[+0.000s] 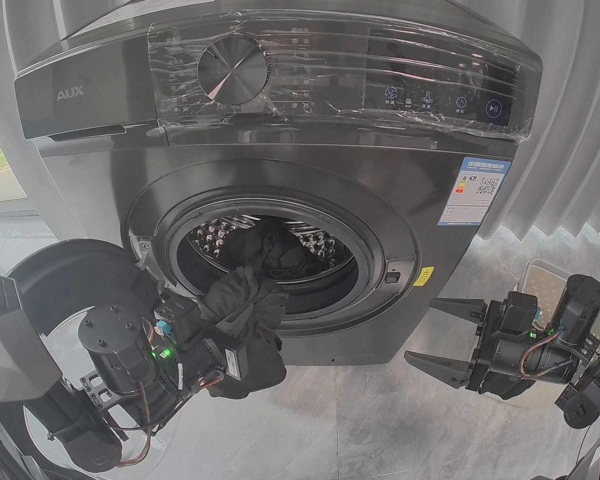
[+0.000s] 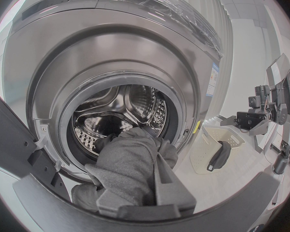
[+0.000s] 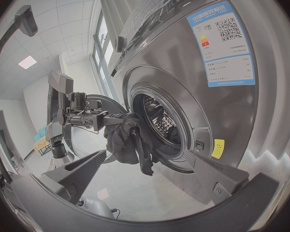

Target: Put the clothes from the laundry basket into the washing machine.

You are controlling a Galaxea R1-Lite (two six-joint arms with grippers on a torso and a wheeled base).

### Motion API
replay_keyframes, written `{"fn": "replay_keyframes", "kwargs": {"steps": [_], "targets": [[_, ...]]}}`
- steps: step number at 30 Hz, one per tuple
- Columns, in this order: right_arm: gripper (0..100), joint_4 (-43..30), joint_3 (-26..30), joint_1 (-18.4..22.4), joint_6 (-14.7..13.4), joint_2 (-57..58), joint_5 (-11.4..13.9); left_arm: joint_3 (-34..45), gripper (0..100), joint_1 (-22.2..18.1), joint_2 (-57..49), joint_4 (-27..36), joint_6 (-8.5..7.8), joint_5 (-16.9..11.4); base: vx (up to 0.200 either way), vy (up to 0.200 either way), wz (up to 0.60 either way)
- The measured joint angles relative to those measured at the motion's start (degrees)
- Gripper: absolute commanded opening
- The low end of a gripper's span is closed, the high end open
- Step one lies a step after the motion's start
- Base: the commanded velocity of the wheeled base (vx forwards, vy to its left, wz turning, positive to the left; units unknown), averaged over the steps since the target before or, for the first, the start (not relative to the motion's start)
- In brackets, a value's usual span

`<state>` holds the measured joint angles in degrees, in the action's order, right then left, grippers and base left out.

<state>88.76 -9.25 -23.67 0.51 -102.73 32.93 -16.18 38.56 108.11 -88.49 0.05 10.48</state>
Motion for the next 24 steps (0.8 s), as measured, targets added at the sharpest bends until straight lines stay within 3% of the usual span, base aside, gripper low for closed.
{"fn": "replay_keyframes", "kwargs": {"steps": [8,14,24], "targets": [[100,0.0,0.2,0.0,0.0,0.0,0.0,0.0,0,2.1,1.0,0.0,0.68,0.0,0.0,0.0,0.0],[100,0.0,0.2,-0.8,0.1,0.0,-0.1,-3.4,0,3.1,3.9,0.0,3.89,0.1,0.0,0.0,0.0],[100,0.0,0.2,-1.8,0.0,0.2,-0.2,-15.7,0,-1.6,12.9,0.0,3.12,0.2,0.0,0.0,0.0]]}}
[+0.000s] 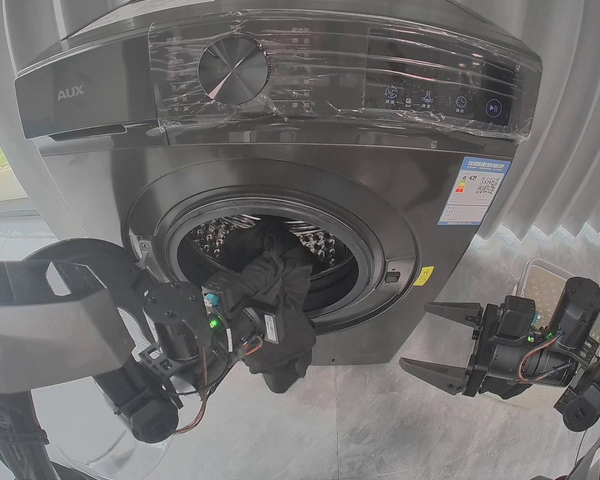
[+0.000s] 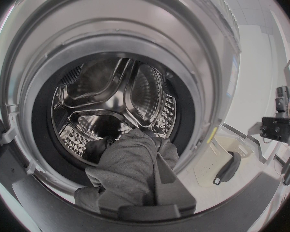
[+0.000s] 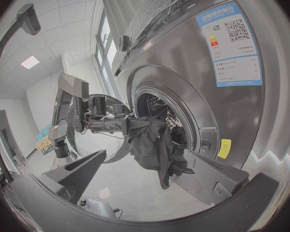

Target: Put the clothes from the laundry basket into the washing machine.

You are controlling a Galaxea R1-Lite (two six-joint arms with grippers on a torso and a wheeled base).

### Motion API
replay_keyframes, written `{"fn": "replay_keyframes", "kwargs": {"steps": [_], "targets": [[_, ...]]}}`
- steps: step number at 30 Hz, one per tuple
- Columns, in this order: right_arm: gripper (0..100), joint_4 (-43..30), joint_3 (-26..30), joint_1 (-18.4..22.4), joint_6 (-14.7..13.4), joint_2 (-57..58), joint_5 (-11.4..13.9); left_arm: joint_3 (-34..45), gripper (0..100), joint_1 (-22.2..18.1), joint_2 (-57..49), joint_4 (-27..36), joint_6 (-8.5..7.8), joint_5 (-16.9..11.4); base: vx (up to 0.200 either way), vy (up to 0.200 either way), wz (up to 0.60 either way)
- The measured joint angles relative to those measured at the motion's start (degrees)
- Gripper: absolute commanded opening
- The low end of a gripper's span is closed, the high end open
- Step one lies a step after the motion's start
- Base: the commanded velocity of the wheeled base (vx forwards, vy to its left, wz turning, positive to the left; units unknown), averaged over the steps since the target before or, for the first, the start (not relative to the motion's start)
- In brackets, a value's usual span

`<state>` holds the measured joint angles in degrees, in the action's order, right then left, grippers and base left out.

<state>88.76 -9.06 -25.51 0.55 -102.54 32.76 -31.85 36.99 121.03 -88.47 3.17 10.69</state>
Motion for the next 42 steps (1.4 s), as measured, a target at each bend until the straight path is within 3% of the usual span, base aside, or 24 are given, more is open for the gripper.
{"fn": "replay_keyframes", "kwargs": {"steps": [13,25,31,42], "targets": [[100,0.0,0.0,-0.2,0.0,0.0,0.0,-13.1,0,-2.3,8.0,2.2,1.72,0.1,0.0,0.0,0.0],[100,0.0,0.1,-0.2,0.0,0.0,0.0,-28.0,0,-3.5,12.6,10.1,2.68,1.3,0.0,0.0,0.0],[100,0.0,0.2,-0.2,0.0,0.0,0.0,-34.2,0,-5.0,15.6,14.0,4.79,1.6,0.0,0.0,0.0],[100,0.0,0.2,-0.2,0.0,0.0,0.0,-47.0,0,-6.8,21.1,19.4,5.23,1.8,0.0,0.0,0.0]]}}
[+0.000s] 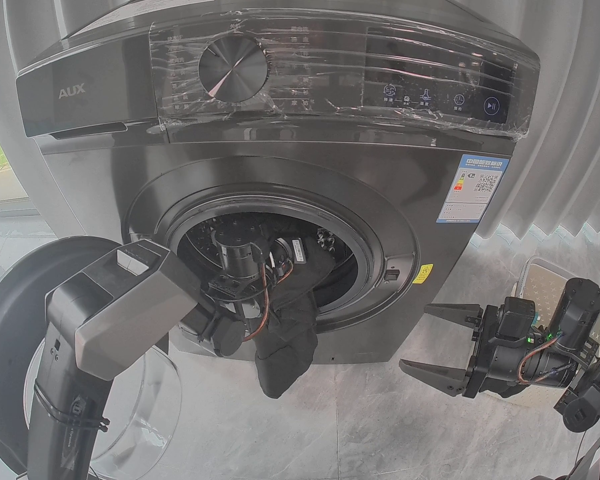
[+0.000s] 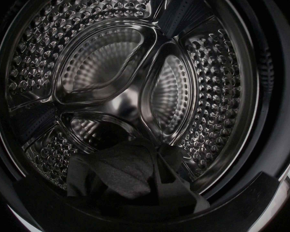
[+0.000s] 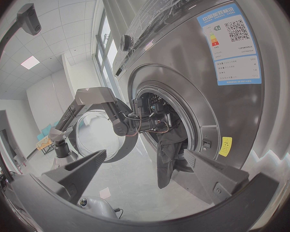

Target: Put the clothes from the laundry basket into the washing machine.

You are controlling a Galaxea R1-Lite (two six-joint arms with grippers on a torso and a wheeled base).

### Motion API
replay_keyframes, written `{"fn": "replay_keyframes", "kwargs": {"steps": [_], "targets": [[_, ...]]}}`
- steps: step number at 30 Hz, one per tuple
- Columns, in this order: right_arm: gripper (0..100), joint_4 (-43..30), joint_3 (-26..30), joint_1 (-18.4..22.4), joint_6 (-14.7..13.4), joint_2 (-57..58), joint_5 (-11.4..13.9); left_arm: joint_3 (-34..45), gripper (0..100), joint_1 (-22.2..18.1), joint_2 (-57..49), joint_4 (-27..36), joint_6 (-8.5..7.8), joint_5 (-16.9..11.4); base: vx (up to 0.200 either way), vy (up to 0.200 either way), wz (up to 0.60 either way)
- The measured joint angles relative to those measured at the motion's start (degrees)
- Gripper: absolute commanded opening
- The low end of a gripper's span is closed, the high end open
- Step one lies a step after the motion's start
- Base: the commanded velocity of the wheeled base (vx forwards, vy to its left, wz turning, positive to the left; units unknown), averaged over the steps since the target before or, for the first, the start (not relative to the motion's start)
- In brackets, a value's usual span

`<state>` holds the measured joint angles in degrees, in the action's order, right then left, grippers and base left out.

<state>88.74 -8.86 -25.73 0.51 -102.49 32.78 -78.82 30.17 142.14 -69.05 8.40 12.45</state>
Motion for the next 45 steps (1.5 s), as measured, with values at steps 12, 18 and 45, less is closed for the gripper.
{"fn": "replay_keyframes", "kwargs": {"steps": [12,18,45], "targets": [[100,0.0,0.0,0.0,0.0,0.0,0.0,-8.4,0,-0.9,4.2,3.6,0.38,0.0,0.0,0.0,0.0],[100,0.0,0.1,0.0,0.0,0.0,0.0,-13.2,0,-1.5,5.4,6.2,0.44,0.0,0.0,0.0,0.0],[100,0.0,0.2,-0.1,0.1,0.0,0.0,-16.6,100,-2.5,7.1,8.9,0.44,0.1,0.0,0.0,0.0]]}}
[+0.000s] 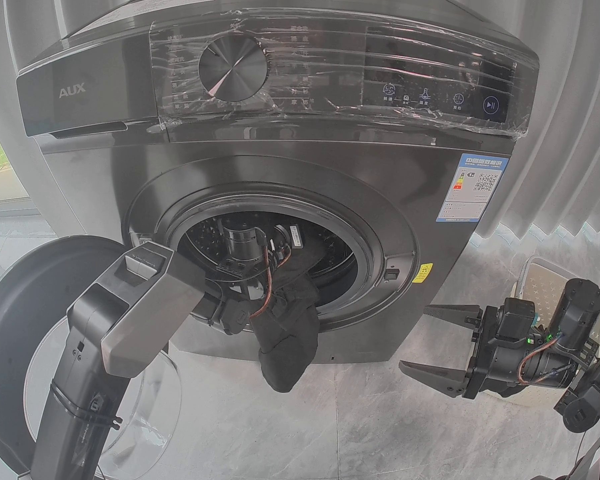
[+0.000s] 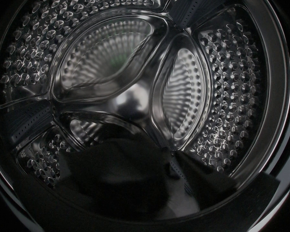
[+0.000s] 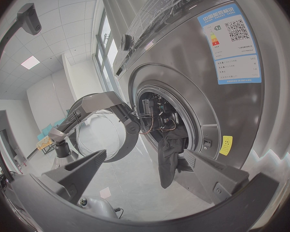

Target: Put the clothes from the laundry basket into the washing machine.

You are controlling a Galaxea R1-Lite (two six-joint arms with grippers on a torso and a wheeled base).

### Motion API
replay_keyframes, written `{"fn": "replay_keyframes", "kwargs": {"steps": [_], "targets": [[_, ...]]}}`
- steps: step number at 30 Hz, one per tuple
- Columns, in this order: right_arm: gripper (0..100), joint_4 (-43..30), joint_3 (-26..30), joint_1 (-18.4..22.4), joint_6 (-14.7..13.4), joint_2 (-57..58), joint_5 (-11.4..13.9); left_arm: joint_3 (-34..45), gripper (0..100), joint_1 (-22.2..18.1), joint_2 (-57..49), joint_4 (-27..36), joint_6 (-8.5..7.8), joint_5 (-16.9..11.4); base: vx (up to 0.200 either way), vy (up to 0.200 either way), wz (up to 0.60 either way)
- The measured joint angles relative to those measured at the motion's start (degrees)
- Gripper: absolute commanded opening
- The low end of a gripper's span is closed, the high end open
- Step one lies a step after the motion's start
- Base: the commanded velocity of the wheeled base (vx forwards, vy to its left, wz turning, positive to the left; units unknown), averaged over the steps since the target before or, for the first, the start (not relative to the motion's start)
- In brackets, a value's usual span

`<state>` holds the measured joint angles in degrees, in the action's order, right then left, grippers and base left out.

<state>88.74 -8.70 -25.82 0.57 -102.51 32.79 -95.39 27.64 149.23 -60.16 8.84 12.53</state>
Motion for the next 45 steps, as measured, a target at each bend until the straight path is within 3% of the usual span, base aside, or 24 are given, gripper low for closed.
{"fn": "replay_keyframes", "kwargs": {"steps": [8,28,43,44,45], "targets": [[100,0.0,0.0,0.1,0.0,0.0,0.0,2.6,100,0.3,-0.4,-0.1,-0.09,0.0,0.0,0.0,0.0],[100,0.0,0.0,-0.3,0.0,-0.2,0.0,25.0,100,2.3,-8.9,0.2,-0.68,-0.1,0.0,0.0,0.0],[100,0.0,0.2,-0.4,0.0,-0.2,0.0,25.8,100,2.5,-5.2,-1.7,-0.26,-0.3,0.0,0.0,0.0],[100,0.0,0.2,-0.4,0.0,-0.2,0.0,25.7,0,2.5,-4.9,-1.9,-0.24,-0.3,0.0,0.0,0.0],[100,0.0,0.2,-0.4,0.0,-0.2,0.0,25.6,0,2.5,-4.5,-1.8,-0.26,-0.3,0.0,0.0,0.0]]}}
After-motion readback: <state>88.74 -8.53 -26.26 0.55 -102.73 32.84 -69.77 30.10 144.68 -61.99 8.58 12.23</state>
